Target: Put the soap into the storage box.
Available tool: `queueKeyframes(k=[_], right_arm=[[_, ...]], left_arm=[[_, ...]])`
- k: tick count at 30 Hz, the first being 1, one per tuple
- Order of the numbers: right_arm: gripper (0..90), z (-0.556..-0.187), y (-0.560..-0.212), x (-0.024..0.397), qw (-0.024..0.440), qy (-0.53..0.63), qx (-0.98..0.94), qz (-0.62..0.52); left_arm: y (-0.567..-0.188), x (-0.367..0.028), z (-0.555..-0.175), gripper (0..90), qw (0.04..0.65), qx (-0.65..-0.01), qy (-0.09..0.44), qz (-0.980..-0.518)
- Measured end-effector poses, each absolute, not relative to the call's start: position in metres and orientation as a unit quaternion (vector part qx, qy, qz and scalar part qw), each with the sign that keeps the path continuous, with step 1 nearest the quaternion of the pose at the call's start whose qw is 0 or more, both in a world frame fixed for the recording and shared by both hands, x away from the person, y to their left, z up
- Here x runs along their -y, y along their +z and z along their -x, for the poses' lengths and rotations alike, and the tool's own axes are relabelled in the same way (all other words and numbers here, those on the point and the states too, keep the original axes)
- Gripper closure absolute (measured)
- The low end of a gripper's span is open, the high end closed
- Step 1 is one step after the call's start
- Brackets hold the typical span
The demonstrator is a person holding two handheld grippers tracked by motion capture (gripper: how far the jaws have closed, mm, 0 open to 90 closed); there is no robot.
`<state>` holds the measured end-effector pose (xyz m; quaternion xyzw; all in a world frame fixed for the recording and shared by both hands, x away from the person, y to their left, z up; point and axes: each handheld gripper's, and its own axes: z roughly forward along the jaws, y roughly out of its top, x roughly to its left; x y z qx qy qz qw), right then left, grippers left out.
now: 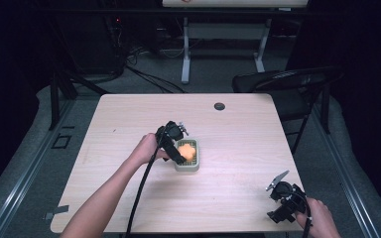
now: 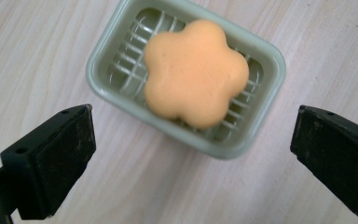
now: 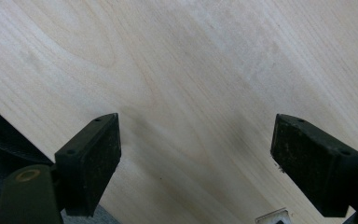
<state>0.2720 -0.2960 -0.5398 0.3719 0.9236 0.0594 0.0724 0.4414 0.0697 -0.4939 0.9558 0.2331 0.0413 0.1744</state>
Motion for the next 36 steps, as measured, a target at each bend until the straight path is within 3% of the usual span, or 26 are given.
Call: queueKeyframes(k=[12,36], right_arm=[[15.6,-0.272,-0.541,0.295,0.070,0.065,-0.922,-0.376],[15.6,-0.271,-0.541,0.295,0.070,0.059,-0.922,-0.376]], left_arm=[[-0.478,-0.109,-0.398,0.0,0.182,-0.278,0.058,-0.941],[-0.505,-0.161,-0.327,0.0,0.127,-0.322,0.076,-0.935]])
